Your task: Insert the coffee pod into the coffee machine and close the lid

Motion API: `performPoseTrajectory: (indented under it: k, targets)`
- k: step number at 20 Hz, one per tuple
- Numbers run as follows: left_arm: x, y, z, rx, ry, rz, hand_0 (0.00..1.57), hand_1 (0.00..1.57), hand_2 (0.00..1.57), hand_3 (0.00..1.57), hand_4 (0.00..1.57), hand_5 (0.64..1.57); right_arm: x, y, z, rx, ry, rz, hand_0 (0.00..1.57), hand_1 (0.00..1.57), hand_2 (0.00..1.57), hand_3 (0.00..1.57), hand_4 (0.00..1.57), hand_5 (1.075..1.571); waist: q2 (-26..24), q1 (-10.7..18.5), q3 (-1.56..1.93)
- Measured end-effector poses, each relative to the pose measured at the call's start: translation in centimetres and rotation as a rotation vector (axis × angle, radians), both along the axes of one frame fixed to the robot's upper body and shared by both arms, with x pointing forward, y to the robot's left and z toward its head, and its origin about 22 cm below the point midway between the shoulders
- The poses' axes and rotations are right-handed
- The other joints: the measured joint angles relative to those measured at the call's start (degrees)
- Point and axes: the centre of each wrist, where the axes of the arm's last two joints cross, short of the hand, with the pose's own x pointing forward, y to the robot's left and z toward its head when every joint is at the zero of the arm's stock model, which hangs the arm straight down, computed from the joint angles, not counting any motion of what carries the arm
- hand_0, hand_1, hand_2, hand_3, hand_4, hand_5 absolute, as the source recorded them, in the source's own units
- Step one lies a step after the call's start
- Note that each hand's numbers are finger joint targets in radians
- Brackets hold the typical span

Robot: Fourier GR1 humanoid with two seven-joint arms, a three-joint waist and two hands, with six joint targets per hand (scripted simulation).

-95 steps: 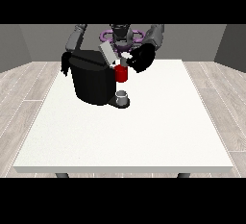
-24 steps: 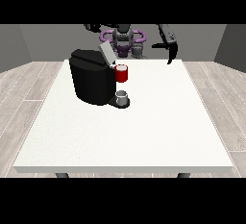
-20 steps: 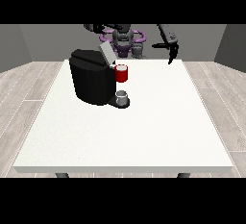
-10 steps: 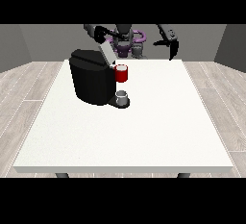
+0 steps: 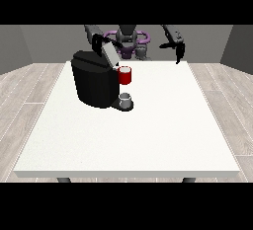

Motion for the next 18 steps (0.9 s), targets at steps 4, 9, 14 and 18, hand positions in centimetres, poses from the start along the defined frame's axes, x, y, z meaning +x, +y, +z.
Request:
performPoseTrajectory:
  k: [4,9,14,18]
  targets:
    - [0.2,0.4,0.5,0.007,-0.013,-0.012,0.00,0.00,0.00,0.00,0.34,1.571,1.2,-0.5,0.4,0.007,-0.017,-0.014,0.00,0.00,0.00,0.00,0.43,1.571,1.0,0.4,-0.10]
    - [0.4,0.1,0.2,0.007,-0.018,-0.005,0.00,0.00,0.00,0.00,0.36,1.571,1.9,-0.6,1.0,0.009,-0.035,-0.002,0.00,0.00,0.00,0.00,0.24,1.571,1.6,0.1,-0.28]
    - [1.2,0.7,0.4,0.000,-0.027,0.005,0.00,0.00,0.00,0.00,0.38,1.571,2.7,0.3,1.9,-0.006,-0.052,0.009,0.00,0.00,0.00,0.00,0.44,1.571,2.7,0.1,-0.33]
    - [1.4,0.5,0.5,0.003,-0.038,-0.002,0.00,0.00,0.00,0.00,0.35,1.571,3.1,0.9,2.4,0.000,-0.085,0.011,0.00,0.00,0.00,0.00,0.44,1.571,3.4,1.1,-0.28]
